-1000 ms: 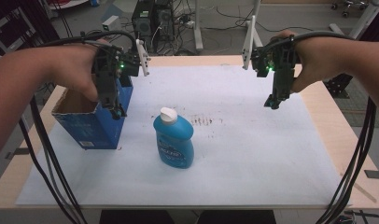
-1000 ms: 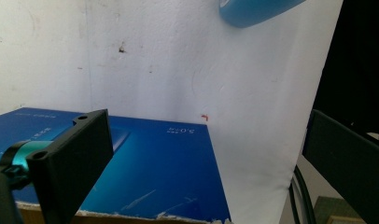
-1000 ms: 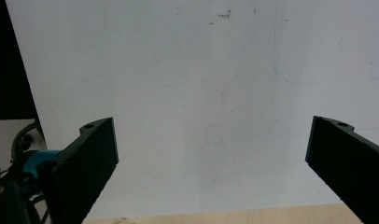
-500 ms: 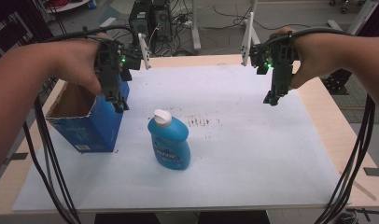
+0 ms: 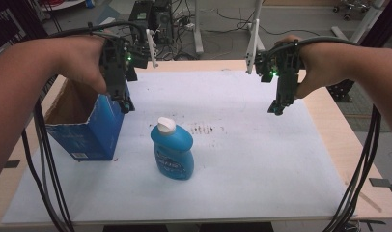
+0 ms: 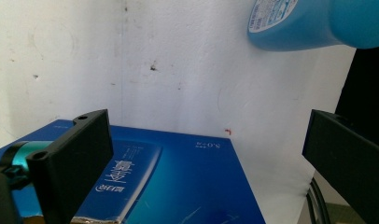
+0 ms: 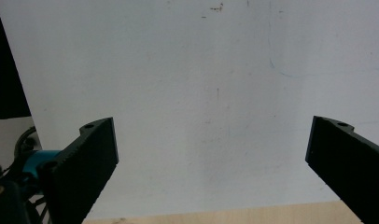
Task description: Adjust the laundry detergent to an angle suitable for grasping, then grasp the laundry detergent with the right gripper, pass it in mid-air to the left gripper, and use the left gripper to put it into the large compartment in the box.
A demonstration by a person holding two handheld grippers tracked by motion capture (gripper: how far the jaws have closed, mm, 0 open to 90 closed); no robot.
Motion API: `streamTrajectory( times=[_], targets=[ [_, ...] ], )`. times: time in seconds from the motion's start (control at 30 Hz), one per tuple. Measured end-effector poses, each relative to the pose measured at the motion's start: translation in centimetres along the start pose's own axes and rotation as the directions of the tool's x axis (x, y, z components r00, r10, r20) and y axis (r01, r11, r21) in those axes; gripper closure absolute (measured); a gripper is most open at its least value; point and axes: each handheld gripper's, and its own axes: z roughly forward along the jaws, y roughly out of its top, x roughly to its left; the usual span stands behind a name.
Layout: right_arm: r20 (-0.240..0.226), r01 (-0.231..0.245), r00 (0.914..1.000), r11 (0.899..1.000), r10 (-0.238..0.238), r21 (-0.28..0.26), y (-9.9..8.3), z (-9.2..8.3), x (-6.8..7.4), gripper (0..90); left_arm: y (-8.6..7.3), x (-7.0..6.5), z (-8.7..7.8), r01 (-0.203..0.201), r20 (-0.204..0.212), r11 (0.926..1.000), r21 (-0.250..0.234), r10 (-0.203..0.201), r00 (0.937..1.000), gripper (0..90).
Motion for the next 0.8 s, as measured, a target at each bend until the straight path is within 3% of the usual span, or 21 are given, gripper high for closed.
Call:
streamTrajectory(
  times=[0.3,0.5,0.7,0.8],
  targets=[
    [-0.003,-0.005,1.0000,1.000,0.005,0.003,0.1,0.2,-0.2,1.6,-0.1,0.3,0.4,0.002,0.003,1.0000,0.010,-0.002,1.0000,1.6],
    [0.006,0.001,1.0000,1.000,-0.001,-0.006,0.2,0.2,0.4,1.6,-0.3,-0.1,0.8,0.001,0.001,0.9997,0.025,-0.001,1.0000,1.7],
    [-0.003,-0.007,1.0000,0.999,0.007,-0.036,-0.1,0.4,1.3,1.6,-0.3,0.0,0.8,-0.013,0.004,0.9996,0.025,0.013,0.9999,1.6],
    [-0.014,-0.029,0.9995,0.996,0.028,-0.084,-0.4,0.3,2.2,1.6,-0.5,-0.2,0.7,-0.021,-0.003,0.9994,0.028,0.021,0.9998,1.6]
  ],
)
